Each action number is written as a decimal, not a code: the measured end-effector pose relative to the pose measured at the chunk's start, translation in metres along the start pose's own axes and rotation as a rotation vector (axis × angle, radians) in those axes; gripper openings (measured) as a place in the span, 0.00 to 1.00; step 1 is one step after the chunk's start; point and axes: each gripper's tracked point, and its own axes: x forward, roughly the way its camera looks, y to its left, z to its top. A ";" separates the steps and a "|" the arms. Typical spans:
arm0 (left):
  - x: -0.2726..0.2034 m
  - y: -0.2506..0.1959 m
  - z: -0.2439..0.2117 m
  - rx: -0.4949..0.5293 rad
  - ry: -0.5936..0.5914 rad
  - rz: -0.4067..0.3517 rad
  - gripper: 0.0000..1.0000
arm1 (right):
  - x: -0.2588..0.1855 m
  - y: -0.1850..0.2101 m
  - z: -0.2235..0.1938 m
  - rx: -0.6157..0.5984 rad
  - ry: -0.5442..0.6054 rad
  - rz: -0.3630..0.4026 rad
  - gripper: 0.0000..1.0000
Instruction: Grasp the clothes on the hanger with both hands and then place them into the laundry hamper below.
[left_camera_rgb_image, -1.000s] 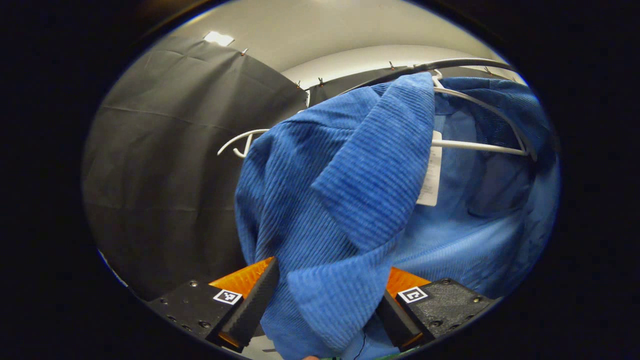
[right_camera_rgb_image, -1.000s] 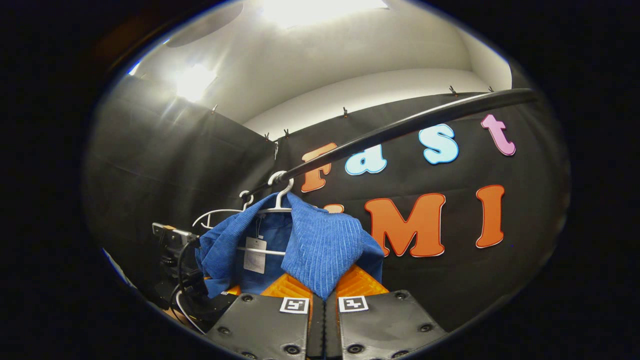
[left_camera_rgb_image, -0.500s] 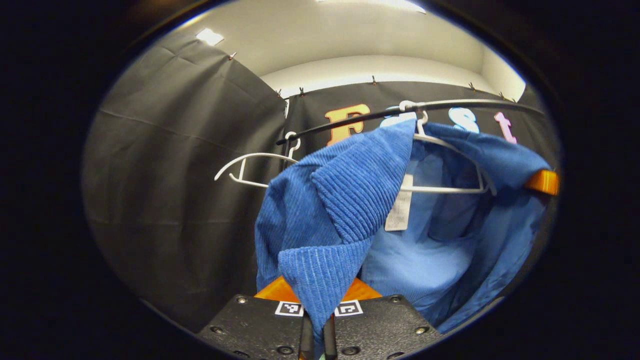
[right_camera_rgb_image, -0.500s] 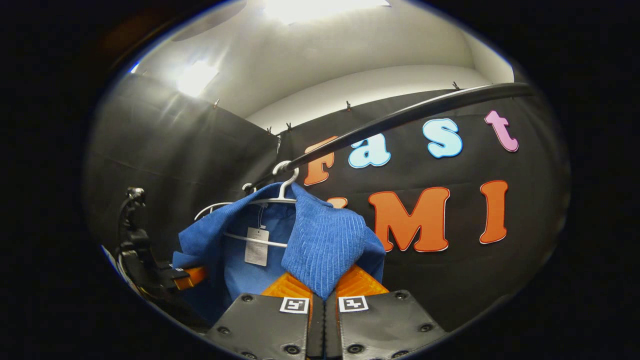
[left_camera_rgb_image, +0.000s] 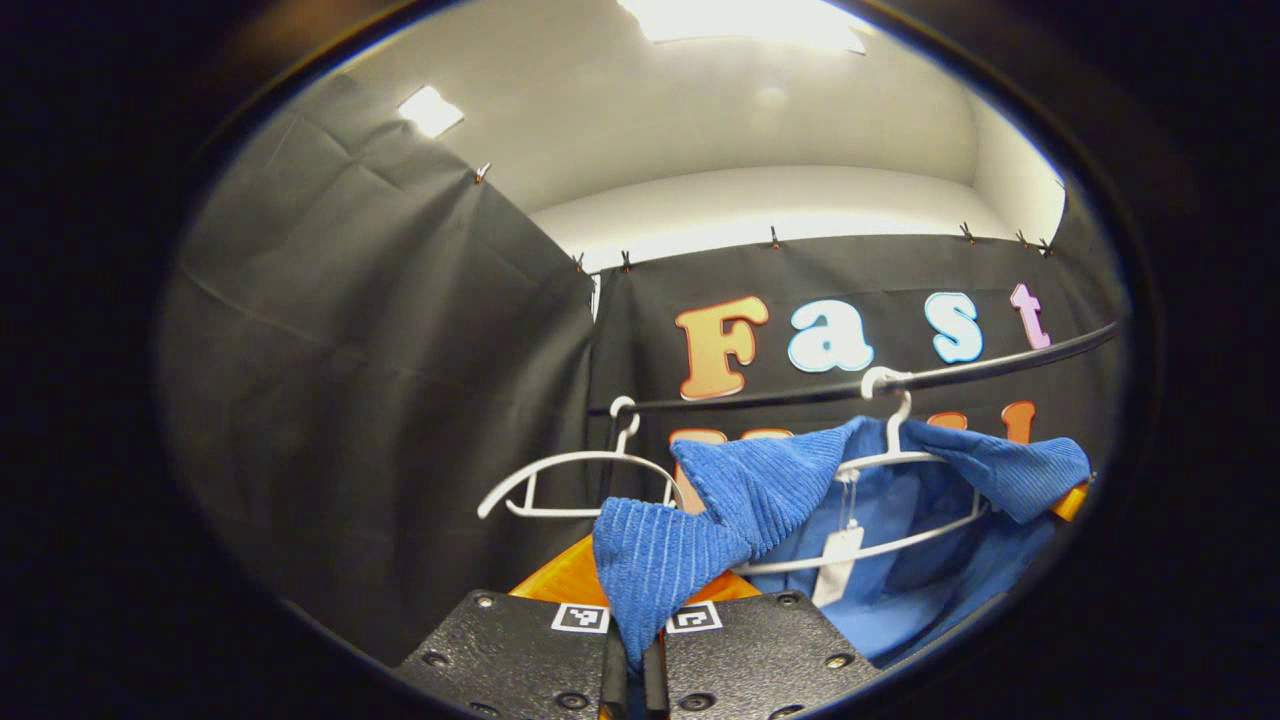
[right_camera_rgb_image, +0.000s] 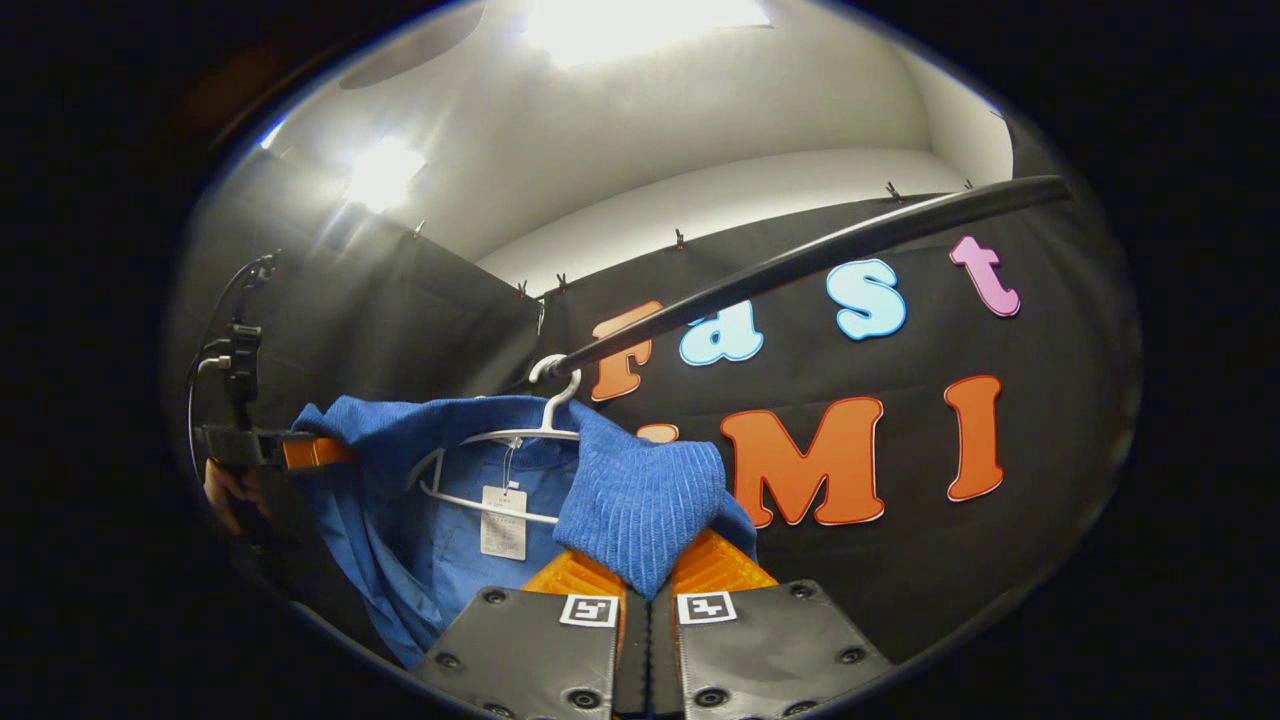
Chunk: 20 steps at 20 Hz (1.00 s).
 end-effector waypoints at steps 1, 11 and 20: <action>0.012 0.003 0.012 0.003 -0.018 0.013 0.08 | 0.003 0.000 0.005 -0.001 -0.012 -0.001 0.08; 0.106 0.042 -0.031 -0.022 0.106 -0.044 0.08 | 0.008 0.004 0.020 -0.026 -0.036 -0.048 0.08; 0.077 0.034 -0.148 -0.075 0.253 -0.097 0.08 | 0.022 -0.006 0.018 -0.056 -0.034 -0.106 0.08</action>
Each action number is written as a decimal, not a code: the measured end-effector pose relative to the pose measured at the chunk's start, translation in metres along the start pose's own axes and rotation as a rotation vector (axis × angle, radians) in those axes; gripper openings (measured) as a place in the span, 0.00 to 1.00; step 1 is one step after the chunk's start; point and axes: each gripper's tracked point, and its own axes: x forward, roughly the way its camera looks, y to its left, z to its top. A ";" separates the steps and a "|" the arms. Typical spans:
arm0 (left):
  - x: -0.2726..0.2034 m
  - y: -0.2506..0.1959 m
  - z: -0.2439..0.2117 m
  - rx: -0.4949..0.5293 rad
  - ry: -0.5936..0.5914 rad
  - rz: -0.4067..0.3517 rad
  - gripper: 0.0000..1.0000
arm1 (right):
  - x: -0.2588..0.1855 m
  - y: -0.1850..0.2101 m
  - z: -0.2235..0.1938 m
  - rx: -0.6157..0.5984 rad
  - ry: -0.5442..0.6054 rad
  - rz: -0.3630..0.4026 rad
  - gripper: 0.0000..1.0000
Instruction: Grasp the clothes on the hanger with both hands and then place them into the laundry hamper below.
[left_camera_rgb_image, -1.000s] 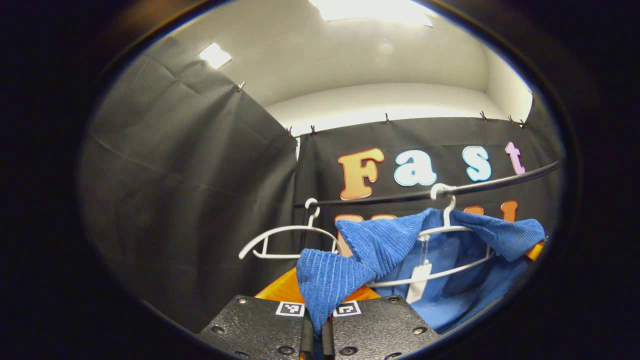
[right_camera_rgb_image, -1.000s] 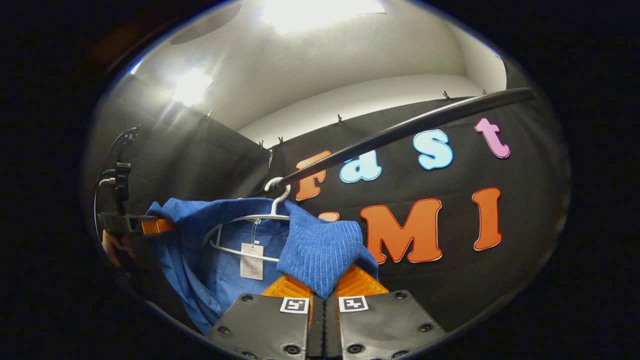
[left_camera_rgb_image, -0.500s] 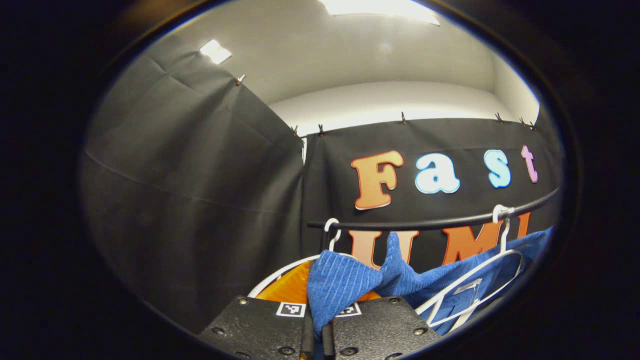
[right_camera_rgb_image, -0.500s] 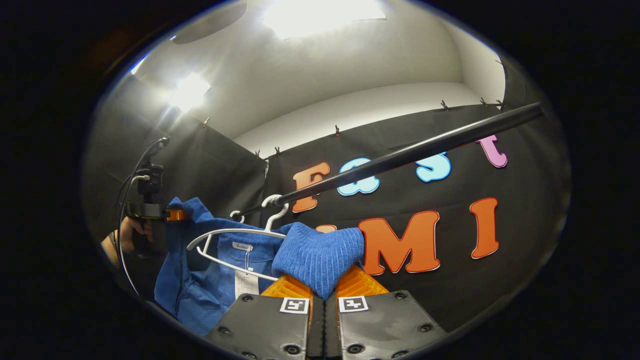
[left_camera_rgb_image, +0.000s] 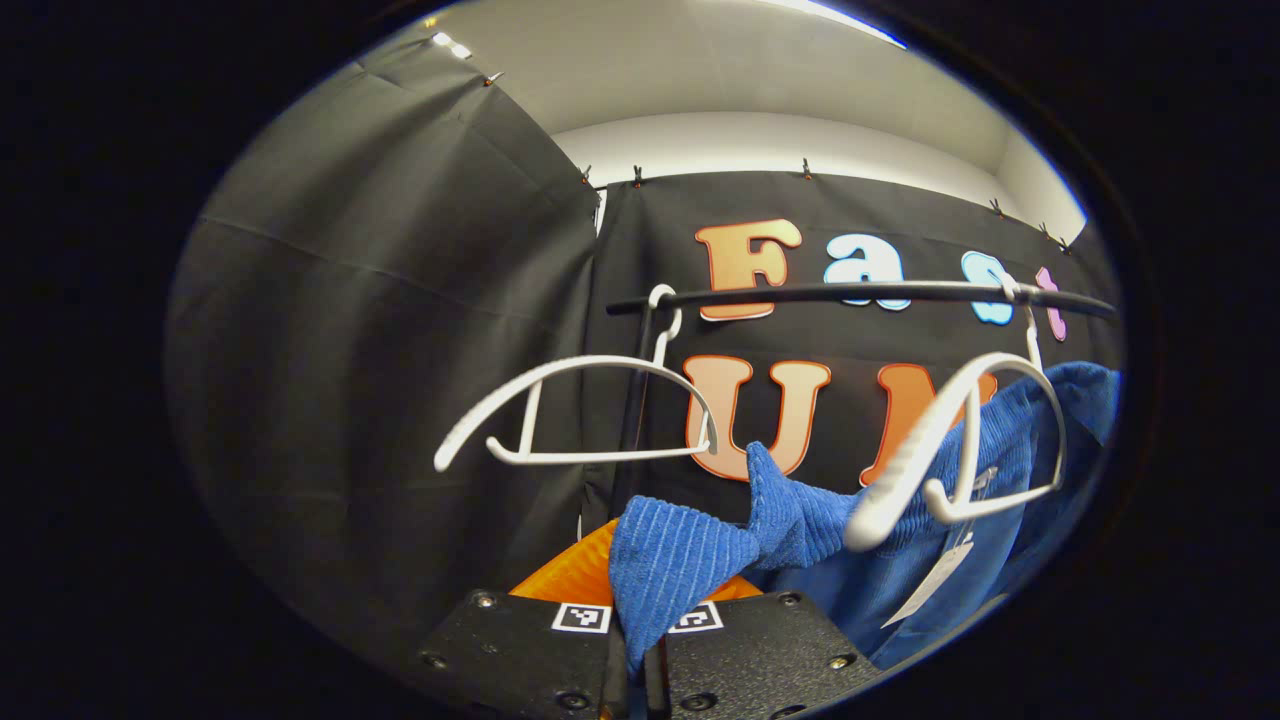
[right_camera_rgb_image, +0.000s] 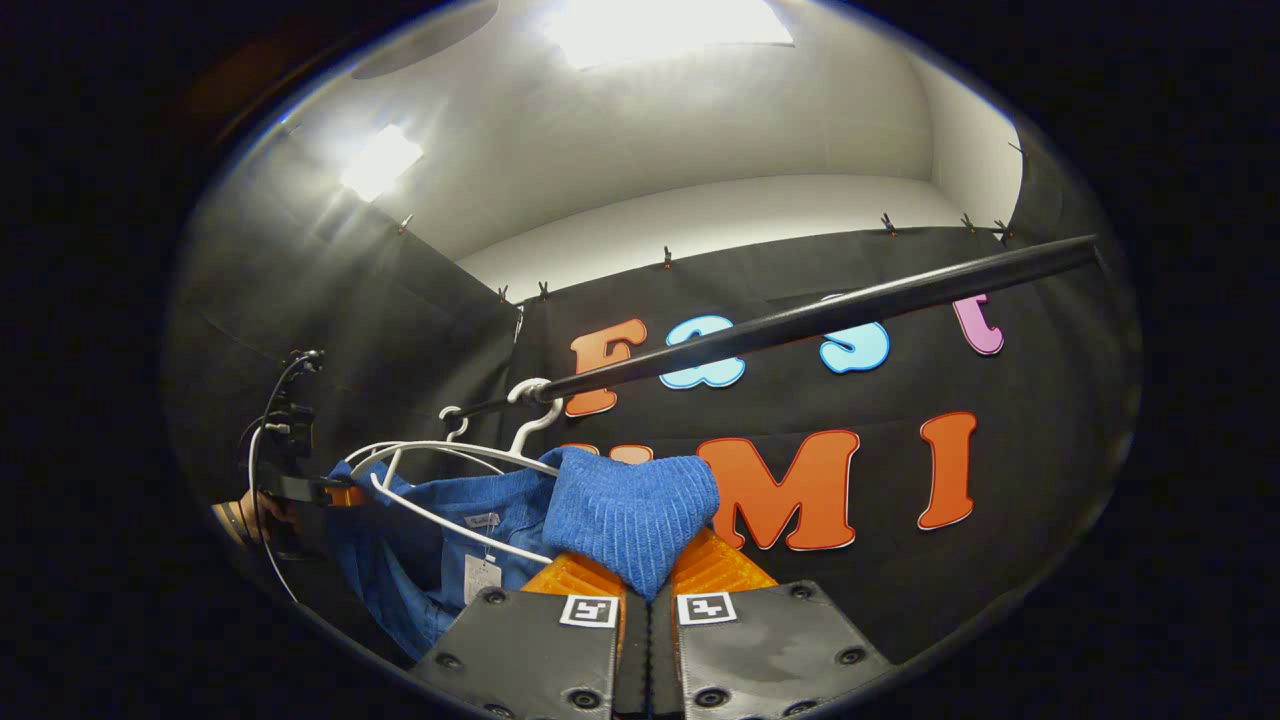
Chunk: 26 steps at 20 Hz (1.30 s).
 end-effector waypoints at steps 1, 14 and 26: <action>-0.004 -0.004 -0.010 0.005 0.008 -0.010 0.08 | 0.003 -0.002 0.001 0.007 -0.005 -0.009 0.08; -0.044 -0.104 -0.077 0.001 0.097 -0.189 0.08 | 0.034 -0.119 -0.015 -0.007 -0.012 -0.296 0.08; -0.063 -0.163 -0.102 0.029 0.149 -0.298 0.08 | -0.003 -0.170 -0.079 -0.023 0.145 -0.391 0.08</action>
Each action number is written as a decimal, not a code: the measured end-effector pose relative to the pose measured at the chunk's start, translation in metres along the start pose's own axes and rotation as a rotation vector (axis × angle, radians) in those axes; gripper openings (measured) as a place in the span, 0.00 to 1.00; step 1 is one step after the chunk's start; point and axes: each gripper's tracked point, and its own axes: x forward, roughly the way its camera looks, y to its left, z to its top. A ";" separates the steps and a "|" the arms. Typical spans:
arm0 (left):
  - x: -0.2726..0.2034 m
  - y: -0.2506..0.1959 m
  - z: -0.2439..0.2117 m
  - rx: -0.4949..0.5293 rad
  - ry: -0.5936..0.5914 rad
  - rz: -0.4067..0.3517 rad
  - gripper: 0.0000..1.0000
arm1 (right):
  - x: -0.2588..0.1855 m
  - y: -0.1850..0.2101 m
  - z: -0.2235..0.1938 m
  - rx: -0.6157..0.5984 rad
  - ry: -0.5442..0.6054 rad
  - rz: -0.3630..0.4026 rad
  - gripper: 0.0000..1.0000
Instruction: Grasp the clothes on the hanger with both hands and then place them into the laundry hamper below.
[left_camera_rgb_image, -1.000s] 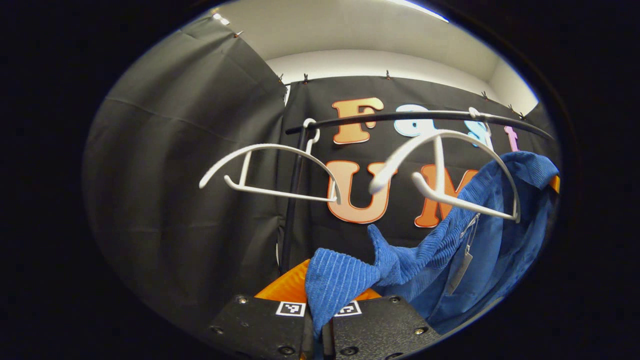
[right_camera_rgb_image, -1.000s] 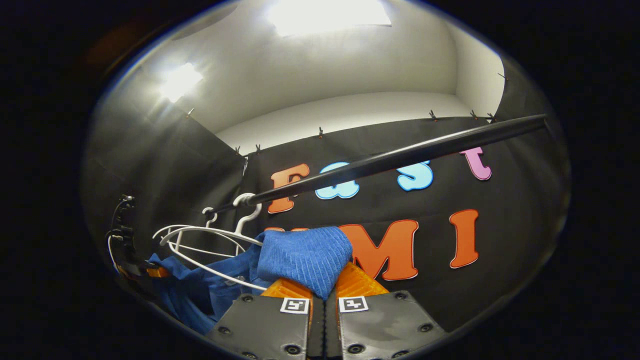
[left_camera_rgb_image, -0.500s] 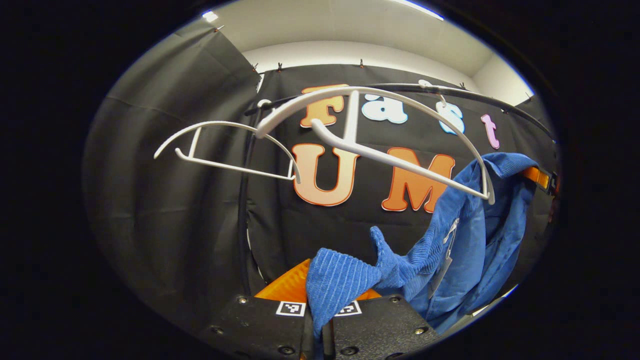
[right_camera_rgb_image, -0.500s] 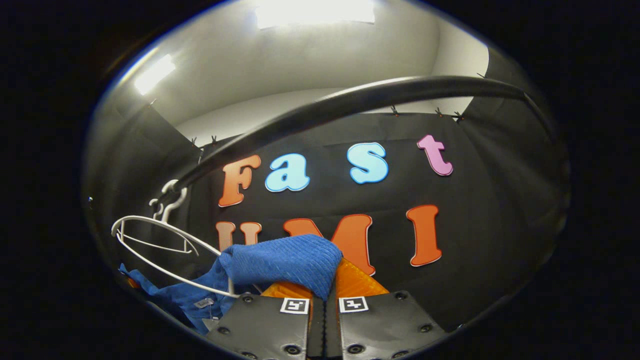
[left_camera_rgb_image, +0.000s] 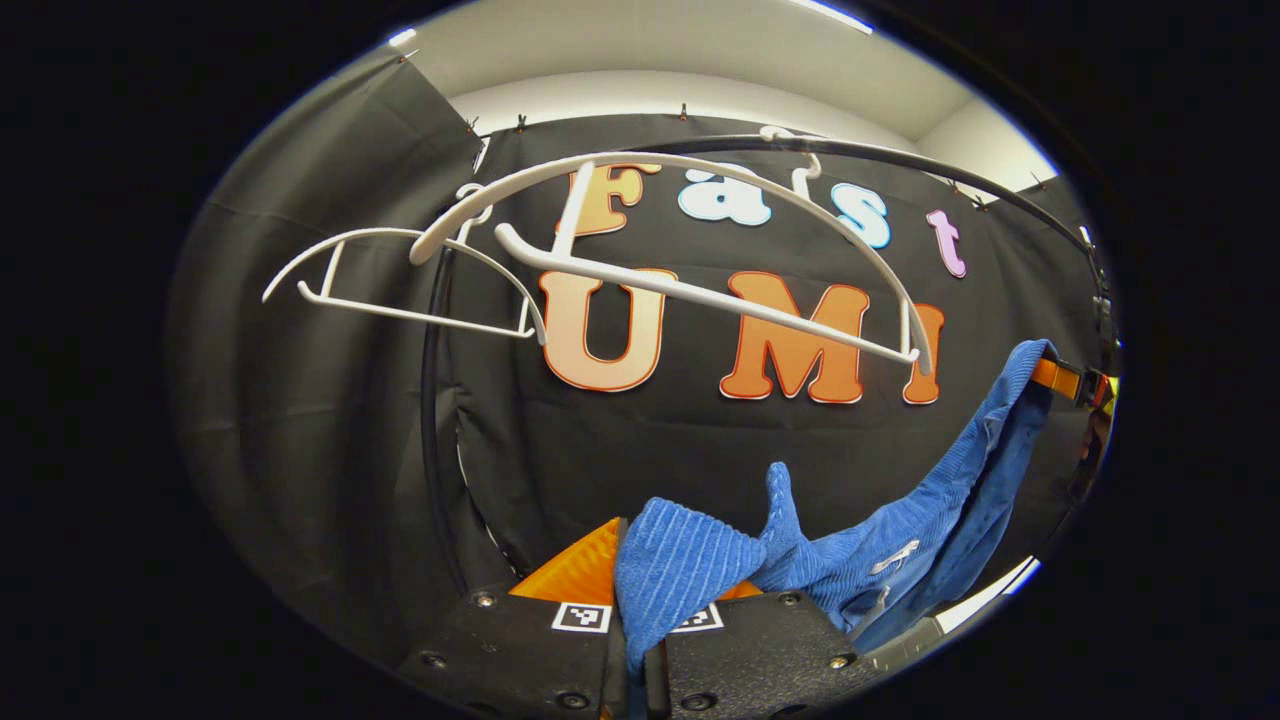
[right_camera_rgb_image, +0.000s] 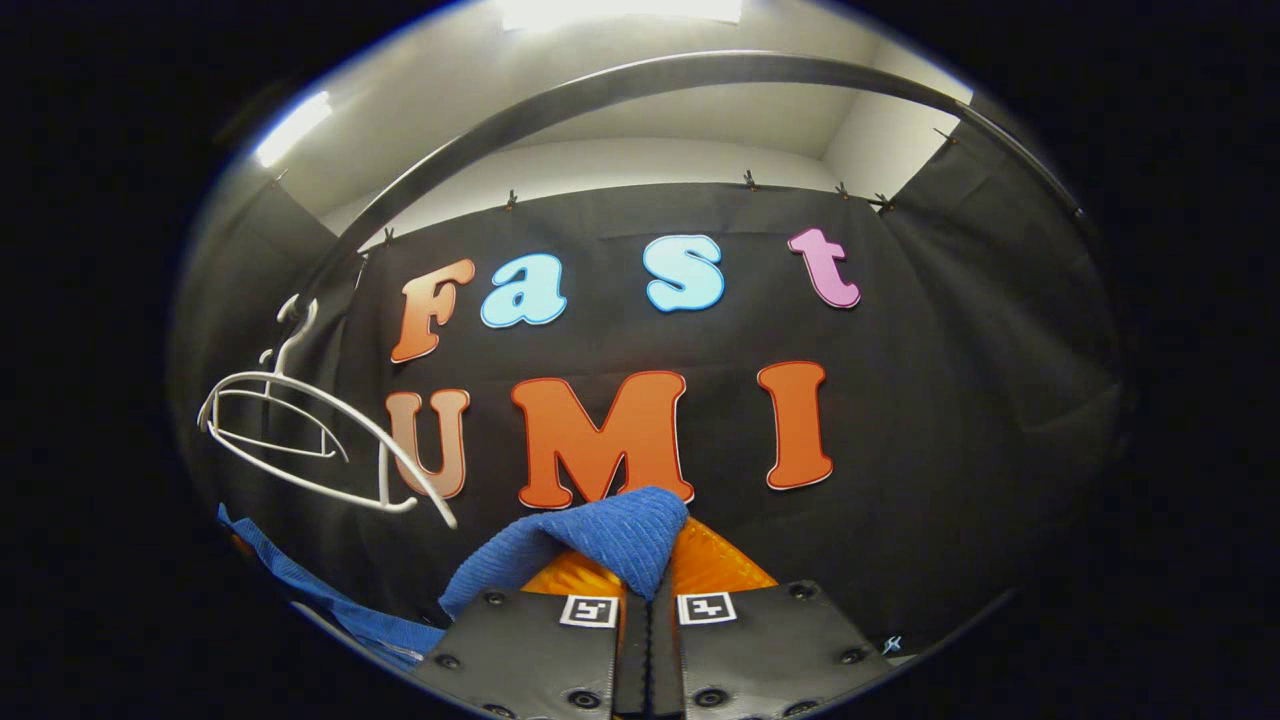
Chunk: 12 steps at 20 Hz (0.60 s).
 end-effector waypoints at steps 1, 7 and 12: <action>0.000 -0.003 -0.004 0.004 0.011 -0.008 0.08 | -0.001 0.009 -0.007 -0.008 0.016 0.026 0.08; 0.001 -0.037 -0.034 0.034 0.079 -0.069 0.08 | -0.016 0.076 -0.069 0.030 0.185 0.205 0.08; 0.004 -0.067 -0.087 -0.001 0.185 -0.127 0.08 | -0.041 0.128 -0.155 0.103 0.395 0.294 0.08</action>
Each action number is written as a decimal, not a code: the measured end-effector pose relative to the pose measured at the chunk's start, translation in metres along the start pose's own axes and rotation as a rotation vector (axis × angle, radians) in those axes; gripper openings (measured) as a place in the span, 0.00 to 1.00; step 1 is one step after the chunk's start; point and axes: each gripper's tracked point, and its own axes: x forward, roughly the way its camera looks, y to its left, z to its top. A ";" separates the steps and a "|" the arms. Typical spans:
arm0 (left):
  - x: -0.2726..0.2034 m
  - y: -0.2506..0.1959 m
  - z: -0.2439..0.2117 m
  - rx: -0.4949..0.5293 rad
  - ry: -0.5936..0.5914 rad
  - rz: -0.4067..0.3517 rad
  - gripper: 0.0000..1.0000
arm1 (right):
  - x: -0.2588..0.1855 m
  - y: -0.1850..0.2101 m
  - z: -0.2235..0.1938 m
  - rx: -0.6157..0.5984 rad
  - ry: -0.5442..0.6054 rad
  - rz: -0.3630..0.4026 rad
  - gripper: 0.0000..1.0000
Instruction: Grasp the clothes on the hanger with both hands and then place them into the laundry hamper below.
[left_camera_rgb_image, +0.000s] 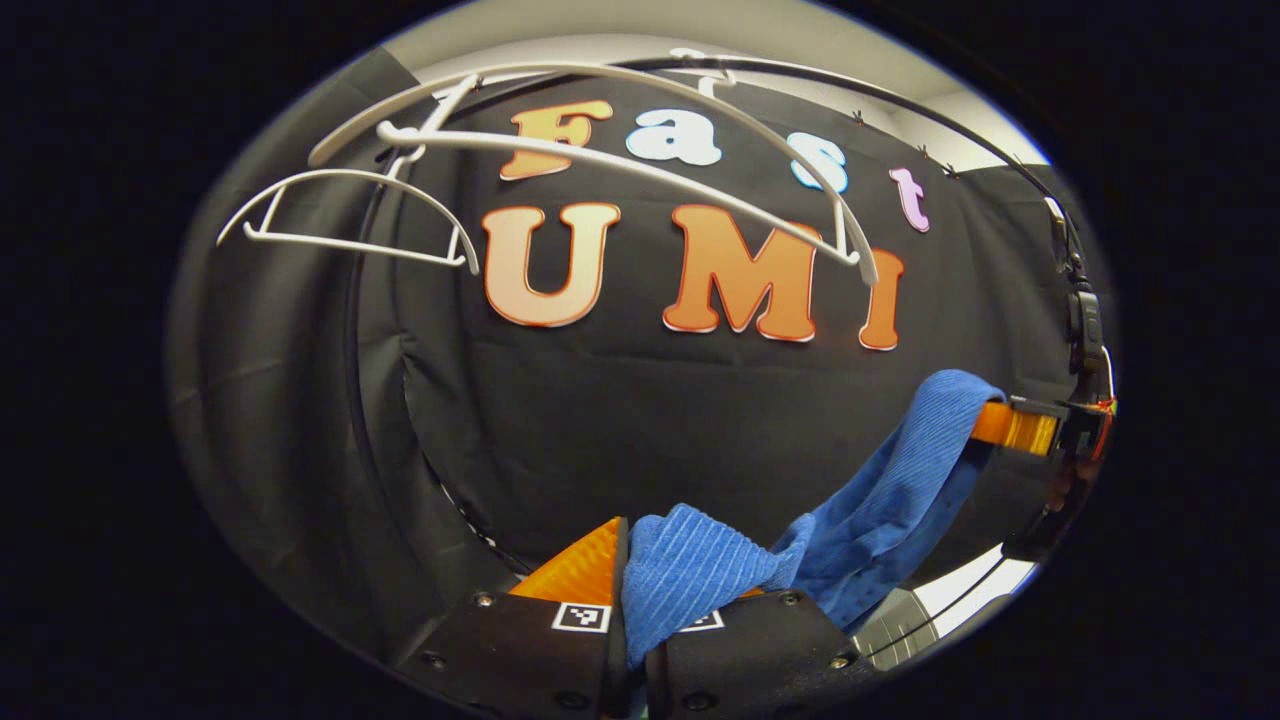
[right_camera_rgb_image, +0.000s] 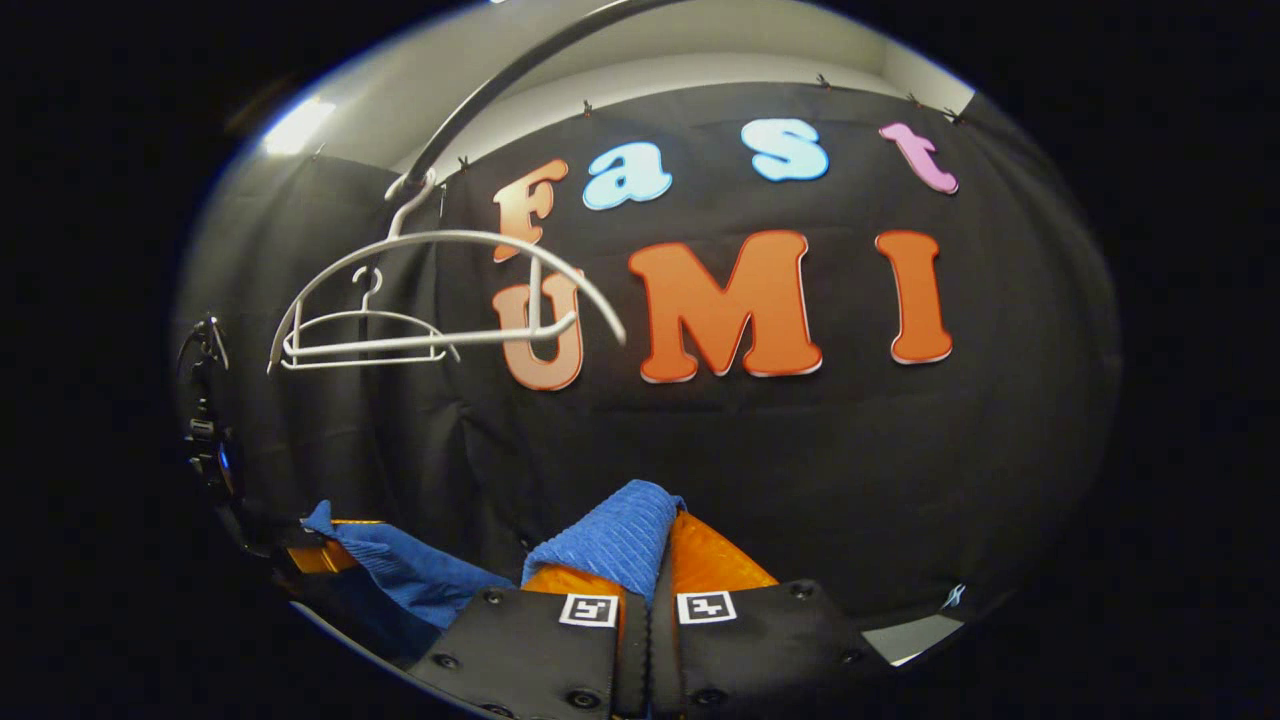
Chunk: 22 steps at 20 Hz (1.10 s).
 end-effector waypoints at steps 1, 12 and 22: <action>0.005 -0.006 -0.016 -0.010 0.040 -0.010 0.08 | 0.003 0.006 -0.016 0.015 0.033 0.008 0.09; 0.014 -0.056 -0.224 -0.272 0.650 -0.061 0.10 | -0.017 0.052 -0.249 0.191 0.576 -0.018 0.09; 0.010 -0.060 -0.254 -0.263 0.768 0.027 0.12 | -0.027 0.055 -0.309 0.208 0.774 -0.074 0.10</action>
